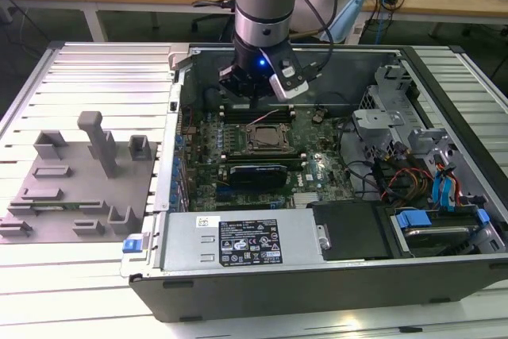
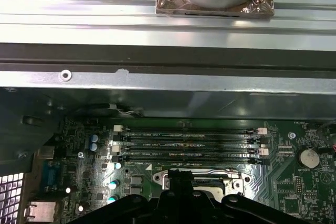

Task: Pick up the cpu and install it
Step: 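Install the first cpu locking lever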

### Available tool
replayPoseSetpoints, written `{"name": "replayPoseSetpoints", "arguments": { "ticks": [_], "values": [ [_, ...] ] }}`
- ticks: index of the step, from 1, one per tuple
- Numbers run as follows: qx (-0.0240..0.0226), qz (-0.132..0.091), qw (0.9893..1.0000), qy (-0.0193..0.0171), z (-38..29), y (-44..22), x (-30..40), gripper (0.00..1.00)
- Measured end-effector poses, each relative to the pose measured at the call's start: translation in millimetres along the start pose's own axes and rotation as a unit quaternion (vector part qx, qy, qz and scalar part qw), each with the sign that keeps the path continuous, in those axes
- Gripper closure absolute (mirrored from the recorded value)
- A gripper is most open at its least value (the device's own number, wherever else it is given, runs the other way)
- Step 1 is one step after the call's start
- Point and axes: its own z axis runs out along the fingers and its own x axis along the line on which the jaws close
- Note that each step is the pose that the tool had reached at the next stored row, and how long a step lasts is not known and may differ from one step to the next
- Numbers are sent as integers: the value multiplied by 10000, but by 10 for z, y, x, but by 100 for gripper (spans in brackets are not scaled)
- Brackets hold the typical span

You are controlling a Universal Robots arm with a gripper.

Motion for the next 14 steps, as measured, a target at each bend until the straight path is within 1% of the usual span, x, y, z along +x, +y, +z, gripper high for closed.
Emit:
{"name": "replayPoseSetpoints", "arguments": {
  "ticks": [7,14],
  "values": [
    [-1,-1,10000,0,21,-5,-11,89],
    [0,-1,10000,0,59,-14,-41,89]
  ]
}}
